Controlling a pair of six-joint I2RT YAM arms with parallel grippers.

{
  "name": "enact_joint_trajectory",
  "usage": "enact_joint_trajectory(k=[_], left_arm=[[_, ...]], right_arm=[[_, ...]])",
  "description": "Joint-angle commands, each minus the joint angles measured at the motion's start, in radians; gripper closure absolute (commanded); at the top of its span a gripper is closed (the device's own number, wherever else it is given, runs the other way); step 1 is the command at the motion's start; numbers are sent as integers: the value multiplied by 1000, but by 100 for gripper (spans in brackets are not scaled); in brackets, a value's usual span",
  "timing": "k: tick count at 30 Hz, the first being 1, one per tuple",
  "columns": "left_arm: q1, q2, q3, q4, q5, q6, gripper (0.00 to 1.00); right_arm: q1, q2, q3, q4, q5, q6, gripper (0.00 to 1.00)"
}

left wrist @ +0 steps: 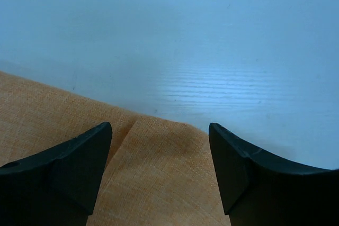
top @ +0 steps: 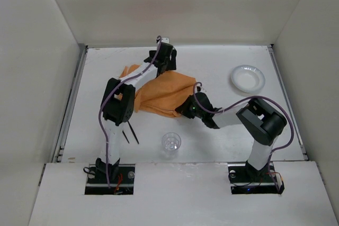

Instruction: Set the dinner table for one person

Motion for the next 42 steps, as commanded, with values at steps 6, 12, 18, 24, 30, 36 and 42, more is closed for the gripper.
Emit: enact_joint_trajectory(k=[6, 12, 18, 24, 30, 36, 42], left_arm=[[-2, 190, 309, -253, 16, 171, 22], [12, 237, 331, -285, 70, 186, 25], [34, 188, 245, -273, 166, 159, 72], [46, 58, 187, -124, 180, 55, 91], [26, -95, 121, -24, 165, 19, 93], [-24, -383, -295, 192, 91, -48, 94], [-25, -554, -609, 327, -67, -96, 95]], right_arm=[[35, 40, -20, 73, -42, -1, 86], [35, 17, -40, 74, -39, -1, 86], [12, -15, -66, 73, -34, -1, 86], [-43, -60, -105, 47, -8, 3, 87], [-69, -123, -189, 34, 30, -1, 87], [-66, -80, -267, 122, 38, 31, 87], [-75, -106, -274, 120, 24, 22, 94]])
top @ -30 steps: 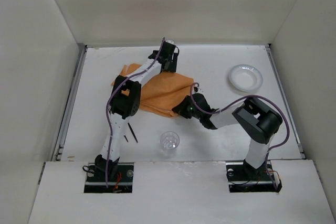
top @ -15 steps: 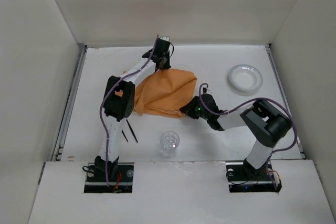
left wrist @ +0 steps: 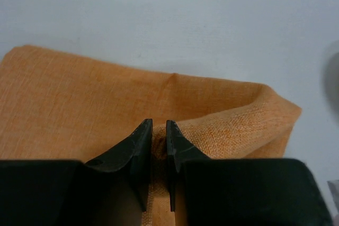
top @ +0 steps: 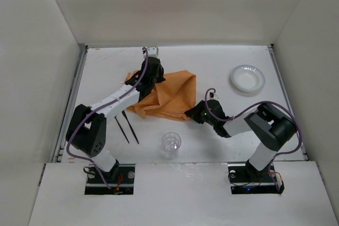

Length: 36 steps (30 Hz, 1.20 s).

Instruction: Set the dinner table for one person

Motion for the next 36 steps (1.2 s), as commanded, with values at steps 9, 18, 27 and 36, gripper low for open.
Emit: enact_joint_trajectory(k=[9, 18, 27, 36], left_arm=[[239, 195, 379, -7, 0, -62, 98], [379, 371, 1207, -336, 80, -100, 98], [396, -178, 39, 292, 2, -210, 90], [471, -341, -716, 584, 11, -481, 52]], right_arm=[[-125, -109, 494, -545, 172, -326, 100], [-260, 58, 1557, -920, 384, -823, 100], [-128, -185, 778, -466, 500, -1122, 94], [9, -313, 230, -418, 571, -861, 54]])
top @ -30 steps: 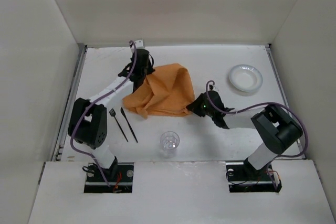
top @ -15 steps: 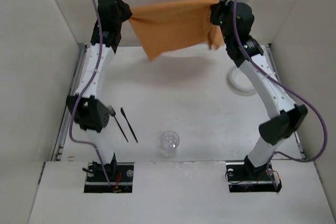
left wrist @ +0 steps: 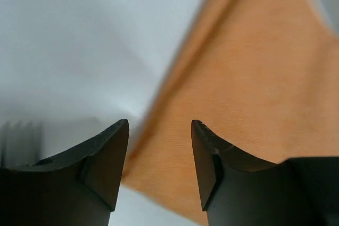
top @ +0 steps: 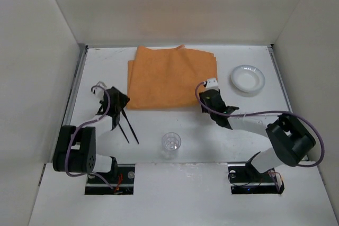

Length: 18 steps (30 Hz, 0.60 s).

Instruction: Set the dinner table for one person

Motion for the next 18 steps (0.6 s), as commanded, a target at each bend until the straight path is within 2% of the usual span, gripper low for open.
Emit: enact_joint_trajectory(k=[1, 2, 5, 7, 13, 18], left_arm=[[50, -137, -101, 176, -12, -105, 52], [56, -184, -119, 156, -9, -99, 51], [46, -289, -124, 49, -24, -56, 47], [33, -300, -103, -14, -30, -17, 44], [-45, -131, 23, -129, -65, 109, 41], [-143, -16, 92, -215, -139, 192, 42]], right_arm=[[30, -133, -36, 97, 97, 127, 44], [31, -160, -44, 75, 88, 163, 39], [27, -237, -73, 19, 14, 256, 36], [-13, -276, -99, -6, -20, 345, 34], [-186, -282, -184, -46, -170, 588, 35], [-237, -227, -218, -38, -289, 640, 33]])
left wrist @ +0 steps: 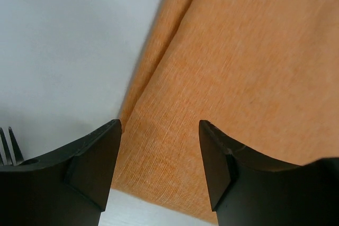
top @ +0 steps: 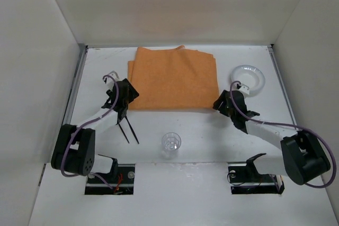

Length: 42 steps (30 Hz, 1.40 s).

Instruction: Set the dinner table for one person

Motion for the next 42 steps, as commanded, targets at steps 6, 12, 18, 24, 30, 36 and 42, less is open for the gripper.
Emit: enact_joint_trajectory(k=[6, 12, 18, 24, 30, 36, 42], left_arm=[[-86, 103, 47, -104, -114, 85, 42], [-121, 157, 39, -89, -98, 64, 67], [-163, 128, 13, -65, -55, 38, 91], [-212, -19, -88, -88, -47, -8, 91], [-298, -182, -129, -167, -36, -44, 70], [-283, -259, -15, -194, -130, 11, 49], [-203, 115, 295, -84, -69, 161, 44]], right_arm=[[-19, 130, 1, 126, -233, 143, 35], [-114, 167, 24, 258, -313, 200, 86], [-128, -82, 142, 74, -166, 74, 95], [-88, -173, 16, -104, -78, 103, 94], [-134, -164, -100, -82, -69, 124, 55], [-101, -243, 1, -96, 11, 65, 40], [7, -40, 127, -7, -35, 19, 84]])
